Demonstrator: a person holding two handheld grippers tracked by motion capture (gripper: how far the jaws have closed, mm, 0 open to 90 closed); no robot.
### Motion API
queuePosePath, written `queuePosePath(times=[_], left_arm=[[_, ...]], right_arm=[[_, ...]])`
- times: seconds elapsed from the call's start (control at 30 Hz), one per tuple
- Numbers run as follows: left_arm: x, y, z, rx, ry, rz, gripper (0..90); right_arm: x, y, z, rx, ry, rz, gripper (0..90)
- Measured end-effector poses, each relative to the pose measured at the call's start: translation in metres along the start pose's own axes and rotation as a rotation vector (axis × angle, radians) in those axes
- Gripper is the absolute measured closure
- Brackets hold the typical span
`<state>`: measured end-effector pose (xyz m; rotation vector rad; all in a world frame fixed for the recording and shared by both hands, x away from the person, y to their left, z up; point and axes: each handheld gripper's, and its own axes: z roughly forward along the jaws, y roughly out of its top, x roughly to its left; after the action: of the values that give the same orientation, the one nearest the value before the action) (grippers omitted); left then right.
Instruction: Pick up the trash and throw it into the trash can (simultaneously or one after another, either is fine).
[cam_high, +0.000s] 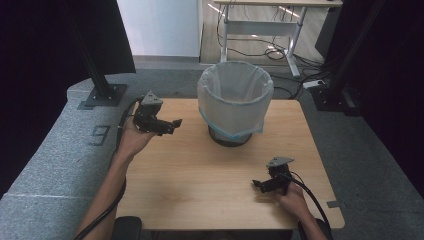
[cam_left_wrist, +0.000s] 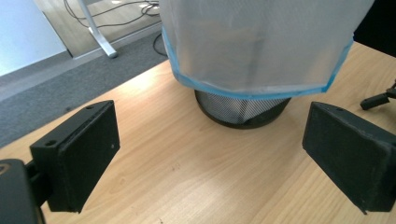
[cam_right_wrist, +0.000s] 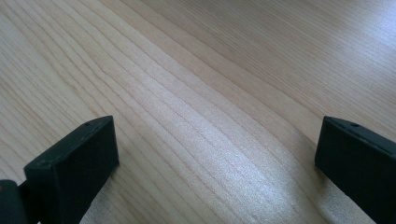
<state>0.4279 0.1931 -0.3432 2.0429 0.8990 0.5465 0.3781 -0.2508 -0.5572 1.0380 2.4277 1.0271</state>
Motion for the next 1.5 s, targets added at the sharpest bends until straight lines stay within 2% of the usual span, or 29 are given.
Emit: queuePosePath(times=[0.4,0.87,1.03,1.23,1.5], left_arm=[[-0.005,-0.031,0.008,-0.002,-0.038,-0.008,3.7],[-0.009,-0.073,0.023,0.023,-0.041,0.006,3.7],[-0.010,-0.089,0.028,0.023,-0.050,-0.015,3.7],[-0.009,-0.109,0.033,0.022,-0.046,-0.042,3.7],[-0.009,-0.142,0.044,0.051,-0.023,-0.030,3.8]], right_arm=[[0.000,0.000,0.000,0.000,0.000,0.000,0.0],[0.000,0.000,0.000,0.000,-0.001,0.002,0.0],[0.000,0.000,0.000,-0.001,-0.001,0.002,0.0],[0.000,0.000,0.000,-0.002,-0.001,0.001,0.0],[0.000,0.000,0.000,-0.002,-0.001,0.002,0.0]])
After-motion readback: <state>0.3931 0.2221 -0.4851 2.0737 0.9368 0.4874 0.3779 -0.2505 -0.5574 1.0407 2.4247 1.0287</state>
